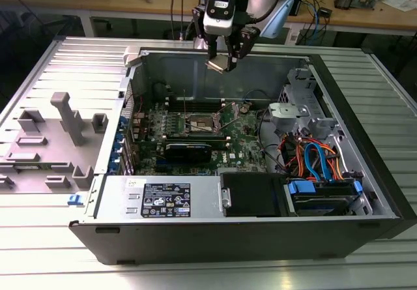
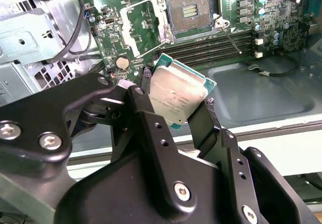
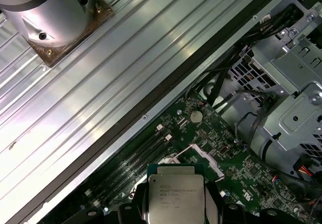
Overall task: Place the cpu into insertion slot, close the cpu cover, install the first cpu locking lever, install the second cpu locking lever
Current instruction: 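Place the cpu into insertion slot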
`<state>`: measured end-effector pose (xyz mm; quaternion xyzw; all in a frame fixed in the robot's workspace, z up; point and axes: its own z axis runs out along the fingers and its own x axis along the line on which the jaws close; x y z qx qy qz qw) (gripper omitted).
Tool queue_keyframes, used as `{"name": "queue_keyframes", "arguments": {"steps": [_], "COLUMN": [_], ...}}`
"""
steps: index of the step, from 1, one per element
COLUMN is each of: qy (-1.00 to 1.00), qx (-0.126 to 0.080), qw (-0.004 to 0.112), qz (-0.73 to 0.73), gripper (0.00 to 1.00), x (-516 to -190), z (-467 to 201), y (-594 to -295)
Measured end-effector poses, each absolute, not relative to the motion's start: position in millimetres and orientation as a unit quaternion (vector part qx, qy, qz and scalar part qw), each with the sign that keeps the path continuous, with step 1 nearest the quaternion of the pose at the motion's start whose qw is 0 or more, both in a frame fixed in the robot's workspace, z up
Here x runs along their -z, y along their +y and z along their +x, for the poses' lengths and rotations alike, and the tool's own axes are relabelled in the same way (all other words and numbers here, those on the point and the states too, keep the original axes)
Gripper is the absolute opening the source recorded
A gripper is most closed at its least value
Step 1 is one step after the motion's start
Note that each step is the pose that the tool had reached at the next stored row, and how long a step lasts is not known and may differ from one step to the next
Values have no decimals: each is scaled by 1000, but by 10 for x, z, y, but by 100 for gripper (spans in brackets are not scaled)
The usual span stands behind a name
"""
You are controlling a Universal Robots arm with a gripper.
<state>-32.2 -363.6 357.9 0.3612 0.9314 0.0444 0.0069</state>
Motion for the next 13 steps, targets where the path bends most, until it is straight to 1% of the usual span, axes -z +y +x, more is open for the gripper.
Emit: {"name": "queue_keyframes", "arguments": {"steps": [13], "qy": [913], "qx": [-44], "qw": [9], "qz": [406], "gripper": [55], "x": [-3574], "z": [-322], "y": [-3636]}}
